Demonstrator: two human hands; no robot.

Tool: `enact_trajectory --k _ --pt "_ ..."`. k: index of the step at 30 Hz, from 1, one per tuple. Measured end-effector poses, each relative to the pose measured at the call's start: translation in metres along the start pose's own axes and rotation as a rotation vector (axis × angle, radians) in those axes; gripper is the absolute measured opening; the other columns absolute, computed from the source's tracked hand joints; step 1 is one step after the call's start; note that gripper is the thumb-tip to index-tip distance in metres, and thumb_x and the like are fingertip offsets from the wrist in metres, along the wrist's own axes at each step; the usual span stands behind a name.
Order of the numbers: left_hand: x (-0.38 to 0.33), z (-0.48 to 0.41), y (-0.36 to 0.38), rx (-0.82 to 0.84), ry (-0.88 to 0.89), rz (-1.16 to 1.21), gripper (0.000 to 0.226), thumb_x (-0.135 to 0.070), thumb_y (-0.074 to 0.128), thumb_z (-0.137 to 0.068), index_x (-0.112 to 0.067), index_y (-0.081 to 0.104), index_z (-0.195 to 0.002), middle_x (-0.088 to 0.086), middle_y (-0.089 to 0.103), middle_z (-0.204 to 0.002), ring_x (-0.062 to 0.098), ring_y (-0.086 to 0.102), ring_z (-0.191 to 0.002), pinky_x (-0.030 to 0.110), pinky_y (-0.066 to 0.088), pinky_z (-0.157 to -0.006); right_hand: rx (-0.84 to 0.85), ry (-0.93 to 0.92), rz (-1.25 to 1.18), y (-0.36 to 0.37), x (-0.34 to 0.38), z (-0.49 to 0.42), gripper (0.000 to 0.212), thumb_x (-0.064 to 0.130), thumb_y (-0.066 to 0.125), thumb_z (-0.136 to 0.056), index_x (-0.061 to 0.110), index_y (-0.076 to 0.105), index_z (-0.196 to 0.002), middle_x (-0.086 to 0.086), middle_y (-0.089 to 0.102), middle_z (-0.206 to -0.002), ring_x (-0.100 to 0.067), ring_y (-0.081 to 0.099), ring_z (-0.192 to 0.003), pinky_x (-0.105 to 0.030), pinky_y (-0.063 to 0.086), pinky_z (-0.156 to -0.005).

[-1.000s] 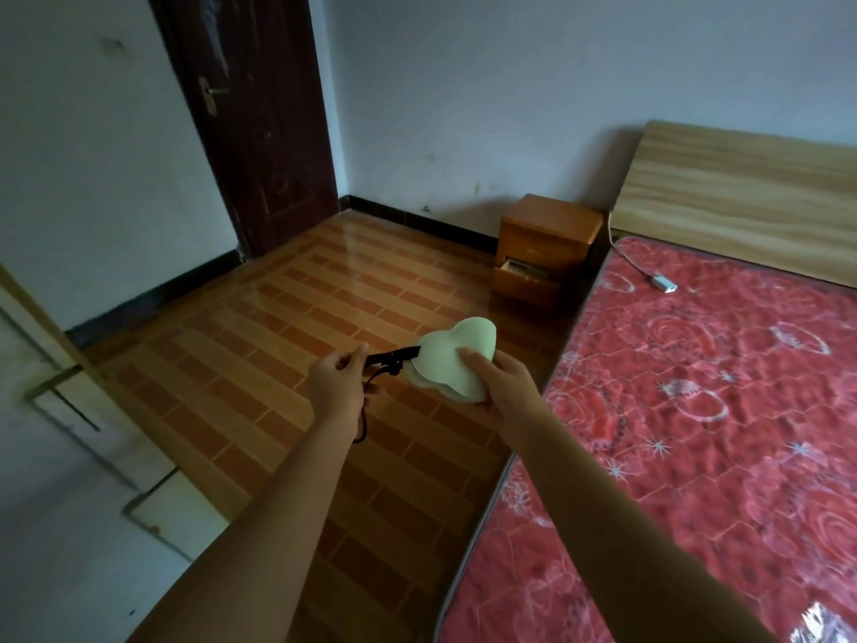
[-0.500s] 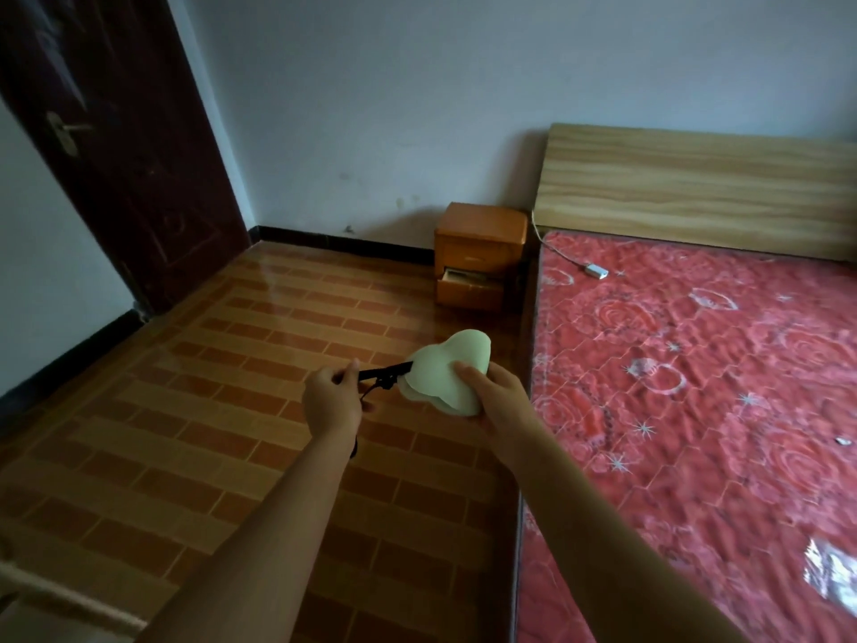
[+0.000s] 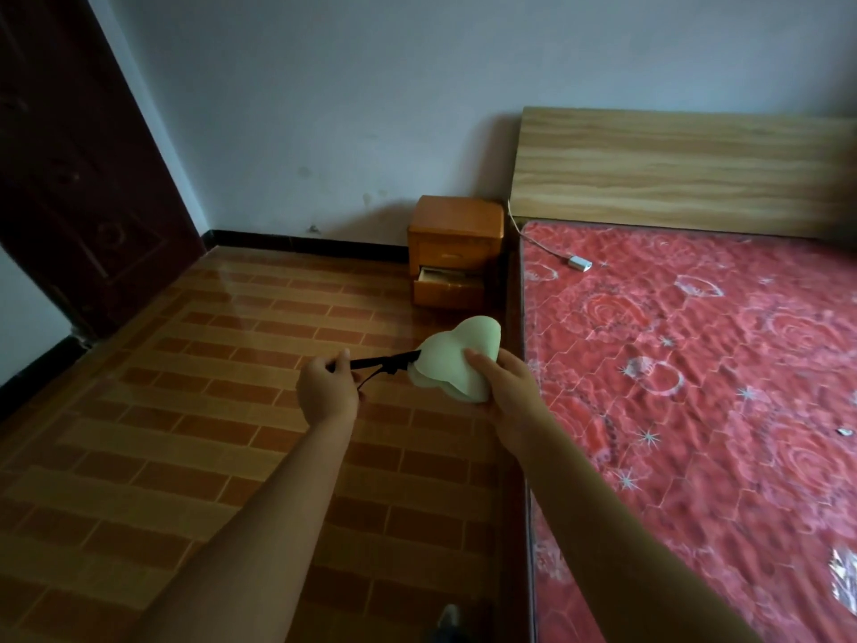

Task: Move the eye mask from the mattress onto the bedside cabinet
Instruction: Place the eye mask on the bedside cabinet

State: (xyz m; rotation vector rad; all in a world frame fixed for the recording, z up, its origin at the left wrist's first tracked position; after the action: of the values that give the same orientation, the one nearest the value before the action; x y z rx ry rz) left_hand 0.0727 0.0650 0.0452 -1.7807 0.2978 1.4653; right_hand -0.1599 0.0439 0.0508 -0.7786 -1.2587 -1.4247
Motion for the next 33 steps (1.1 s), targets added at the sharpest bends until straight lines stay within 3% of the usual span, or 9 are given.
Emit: enact_trajectory --k 3,6,11,16,21,25,30,33 --pt "-0.019 -0.038 0.038 0.018 0.033 -0.003 0.034 -0.033 0.046 -0.093 -0.004 0.059 -0.082 0.006 0.062 -0.066 0.024 0.063 -0.054 0.024 0.037 -0.043 -0.017 -0.025 -0.009 -0.009 0.019 -0.048 0.039 0.022 0.061 -0.085 0.005 0.053 -0.119 -0.019 0.061 -0.115 -0.033 0.064 -0.1 -0.045 0.058 -0.078" --pt "-0.044 -0.077 0.072 0.024 0.049 -0.026 0.034 -0.032 0.045 -0.094 -0.004 0.059 -0.079 0.0 0.057 -0.059 0.026 0.063 -0.06 0.026 0.04 -0.046 -0.047 -0.046 0.001 -0.022 0.043 -0.095 0.036 0.022 0.059 -0.086 0.004 0.054 -0.117 -0.02 0.061 -0.115 -0.033 0.065 -0.099 -0.048 0.057 -0.081" --pt "-0.087 -0.124 0.124 0.024 0.131 -0.037 0.034 -0.035 0.046 -0.093 -0.006 0.057 -0.08 0.015 0.065 -0.074 0.032 0.064 -0.066 0.035 0.048 -0.056 -0.005 -0.103 0.077 -0.023 0.082 -0.166 0.035 0.025 0.06 -0.086 0.007 0.055 -0.116 -0.018 0.063 -0.112 -0.029 0.067 -0.094 -0.027 0.059 -0.058" --pt "-0.1 -0.172 0.162 0.037 0.094 0.015 0.037 -0.034 0.045 -0.093 -0.002 0.061 -0.088 0.018 0.067 -0.08 0.035 0.065 -0.07 0.039 0.051 -0.062 -0.008 -0.063 0.082 -0.021 0.095 -0.23 0.038 0.025 0.06 -0.086 0.006 0.054 -0.119 -0.016 0.061 -0.114 -0.03 0.064 -0.1 -0.037 0.06 -0.073" --pt "-0.112 -0.232 0.203 0.059 0.123 0.004 0.036 -0.035 0.045 -0.093 -0.006 0.057 -0.077 0.012 0.059 -0.069 0.033 0.061 -0.066 0.034 0.045 -0.056 -0.023 -0.039 0.063 -0.019 0.102 -0.301 0.037 0.022 0.058 -0.087 0.003 0.052 -0.119 -0.016 0.059 -0.113 -0.029 0.063 -0.099 -0.033 0.061 -0.068" --pt "-0.123 -0.296 0.246 0.088 0.138 0.049 0.038 -0.035 0.047 -0.092 -0.004 0.058 -0.075 0.019 0.062 -0.071 0.035 0.06 -0.064 0.04 0.048 -0.06 -0.064 -0.029 0.049 -0.014 0.107 -0.372 0.034 0.022 0.059 -0.087 0.004 0.054 -0.116 -0.014 0.06 -0.111 -0.028 0.063 -0.1 -0.036 0.06 -0.071" --pt "-0.142 -0.386 0.297 0.121 0.144 0.079 0.035 -0.034 0.049 -0.091 -0.009 0.052 -0.068 0.001 0.048 -0.054 0.017 0.048 -0.046 0.023 0.035 -0.047 -0.121 0.01 0.032 0.001 0.125 -0.47 0.035 0.023 0.06 -0.086 0.003 0.054 -0.115 -0.016 0.058 -0.116 -0.031 0.061 -0.105 -0.036 0.06 -0.071" --pt "-0.162 -0.436 0.327 0.166 0.166 0.083 0.034 -0.034 0.05 -0.091 -0.013 0.049 -0.065 0.0 0.047 -0.054 0.016 0.048 -0.047 0.024 0.036 -0.048 -0.156 0.009 0.034 0.007 0.138 -0.521 0.039 0.025 0.061 -0.086 0.004 0.053 -0.118 -0.016 0.058 -0.118 -0.03 0.061 -0.106 -0.035 0.06 -0.072"
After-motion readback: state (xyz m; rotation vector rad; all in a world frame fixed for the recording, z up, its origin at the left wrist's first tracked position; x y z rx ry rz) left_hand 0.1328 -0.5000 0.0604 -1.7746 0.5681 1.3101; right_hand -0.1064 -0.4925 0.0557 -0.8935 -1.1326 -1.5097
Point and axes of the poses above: each hand's wrist, its own z-axis away from the middle knuckle, its own y-axis out of the palm, x = y × z, the point moved 7 cm from there along -z, towards the middle knuckle
